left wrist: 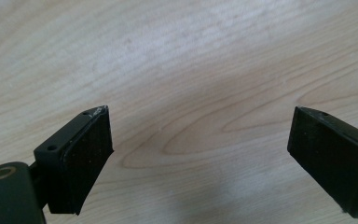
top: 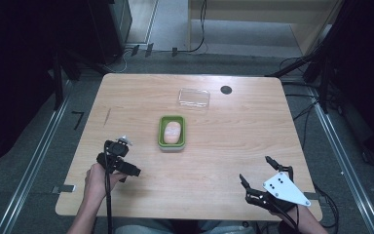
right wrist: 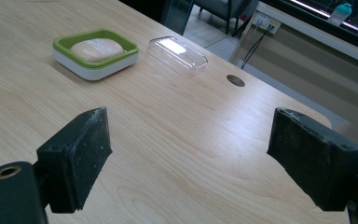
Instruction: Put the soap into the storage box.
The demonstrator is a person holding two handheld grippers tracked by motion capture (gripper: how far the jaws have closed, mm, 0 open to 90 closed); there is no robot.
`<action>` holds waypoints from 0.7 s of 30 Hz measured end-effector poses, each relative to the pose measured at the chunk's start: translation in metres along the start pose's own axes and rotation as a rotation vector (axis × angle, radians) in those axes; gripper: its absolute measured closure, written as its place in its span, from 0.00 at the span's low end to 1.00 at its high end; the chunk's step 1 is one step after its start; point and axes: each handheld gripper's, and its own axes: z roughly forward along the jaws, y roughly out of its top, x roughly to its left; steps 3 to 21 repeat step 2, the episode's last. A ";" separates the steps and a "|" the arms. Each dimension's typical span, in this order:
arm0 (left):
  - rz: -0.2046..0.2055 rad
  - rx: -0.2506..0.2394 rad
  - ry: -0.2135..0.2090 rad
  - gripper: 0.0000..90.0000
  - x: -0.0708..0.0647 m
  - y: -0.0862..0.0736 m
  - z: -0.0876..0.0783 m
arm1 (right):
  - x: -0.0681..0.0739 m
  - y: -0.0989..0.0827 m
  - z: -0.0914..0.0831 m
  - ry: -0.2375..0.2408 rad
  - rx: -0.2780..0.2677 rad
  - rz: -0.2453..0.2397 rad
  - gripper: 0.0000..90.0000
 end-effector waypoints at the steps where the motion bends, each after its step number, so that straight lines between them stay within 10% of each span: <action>1: -0.007 -0.004 -0.002 0.08 0.000 -0.001 0.001 | 0.000 0.000 0.000 0.001 0.001 -0.002 0.14; 21: -0.007 -0.006 -0.001 0.08 0.001 -0.001 0.000 | 0.000 0.000 0.000 0.002 0.000 -0.004 0.15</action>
